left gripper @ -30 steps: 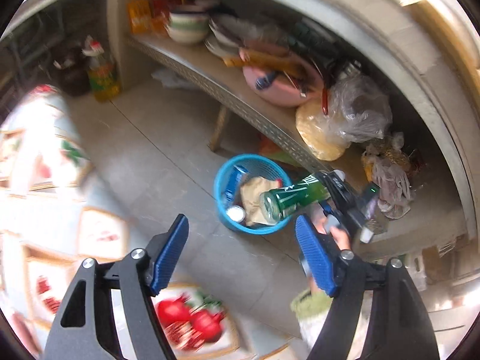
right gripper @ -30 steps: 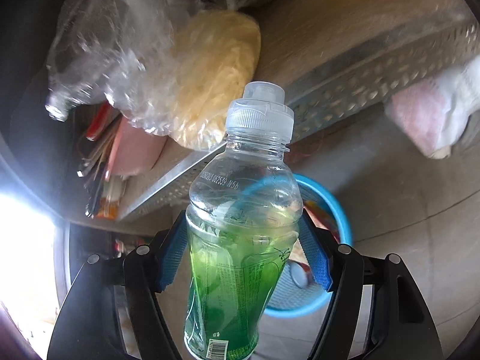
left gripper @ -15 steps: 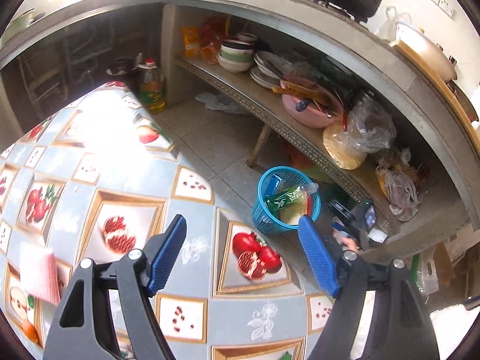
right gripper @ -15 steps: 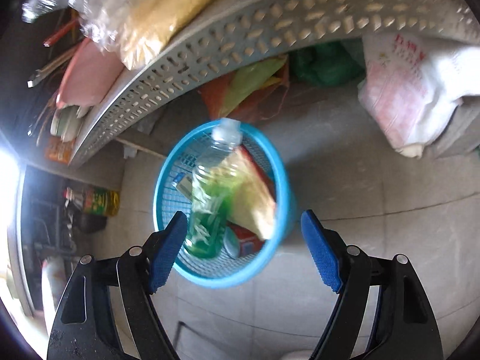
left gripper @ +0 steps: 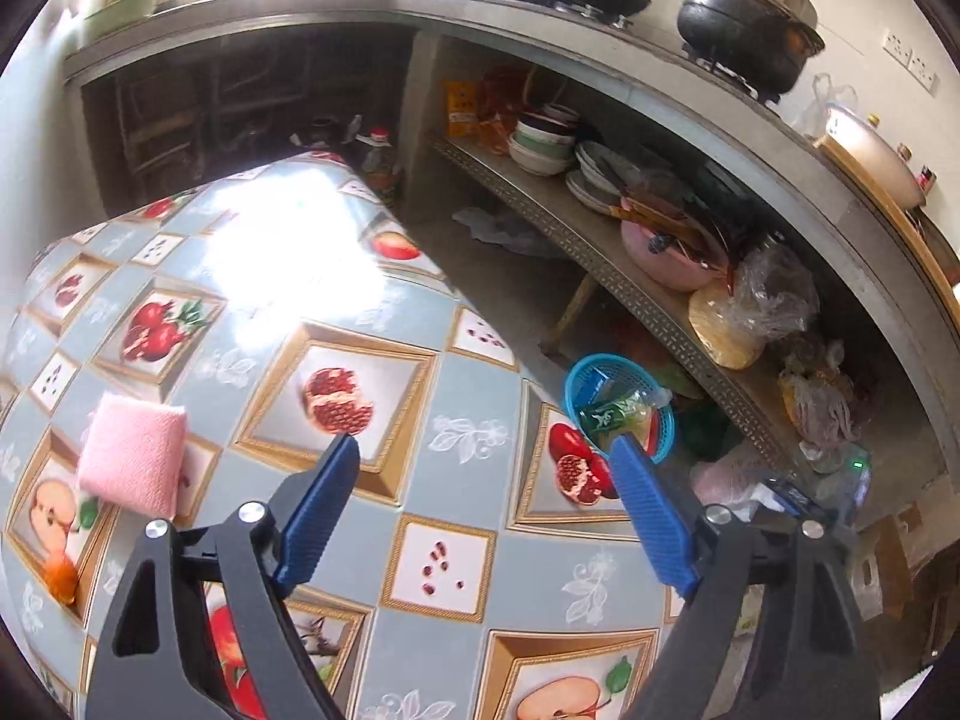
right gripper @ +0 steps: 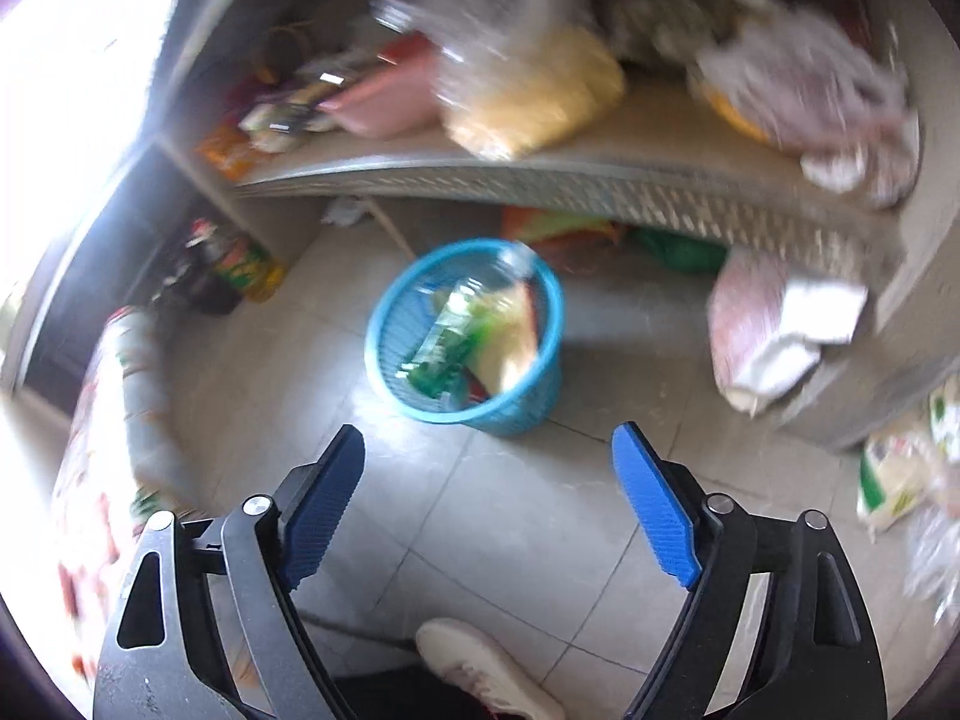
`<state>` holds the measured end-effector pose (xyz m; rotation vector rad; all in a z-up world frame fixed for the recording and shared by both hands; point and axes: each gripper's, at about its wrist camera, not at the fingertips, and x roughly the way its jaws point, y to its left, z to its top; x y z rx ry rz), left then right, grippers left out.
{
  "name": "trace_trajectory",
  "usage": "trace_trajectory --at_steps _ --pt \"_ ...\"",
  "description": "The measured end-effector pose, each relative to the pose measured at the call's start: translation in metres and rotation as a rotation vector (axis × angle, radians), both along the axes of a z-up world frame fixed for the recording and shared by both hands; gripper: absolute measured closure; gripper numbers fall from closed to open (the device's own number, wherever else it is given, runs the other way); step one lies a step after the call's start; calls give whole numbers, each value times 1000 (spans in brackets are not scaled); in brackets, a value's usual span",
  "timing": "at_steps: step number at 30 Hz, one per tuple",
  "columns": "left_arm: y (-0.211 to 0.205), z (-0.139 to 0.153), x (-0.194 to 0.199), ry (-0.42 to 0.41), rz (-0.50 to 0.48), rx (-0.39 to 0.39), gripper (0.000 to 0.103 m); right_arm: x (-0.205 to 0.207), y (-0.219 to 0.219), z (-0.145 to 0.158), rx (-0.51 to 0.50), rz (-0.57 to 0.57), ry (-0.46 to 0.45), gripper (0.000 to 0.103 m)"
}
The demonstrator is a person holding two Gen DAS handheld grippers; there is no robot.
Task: Collect trash
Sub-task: 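Move both open tools back to the table toward the orange and pink sponge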
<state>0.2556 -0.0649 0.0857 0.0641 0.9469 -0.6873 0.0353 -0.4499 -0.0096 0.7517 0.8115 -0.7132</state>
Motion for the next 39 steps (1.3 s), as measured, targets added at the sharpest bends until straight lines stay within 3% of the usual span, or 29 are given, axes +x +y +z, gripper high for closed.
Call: trace_trajectory --at_steps 6,13,26,39 --pt "44 2 -9 -9 90 -26 15 25 34 71 -76 162 -77 16" --pt "87 -3 -16 2 175 -34 13 63 83 111 -52 355 -155 16" --pt "129 -17 -18 29 247 -25 11 128 178 104 133 661 -118 16" --pt "154 -29 -9 65 299 -30 11 150 229 97 161 796 -66 16"
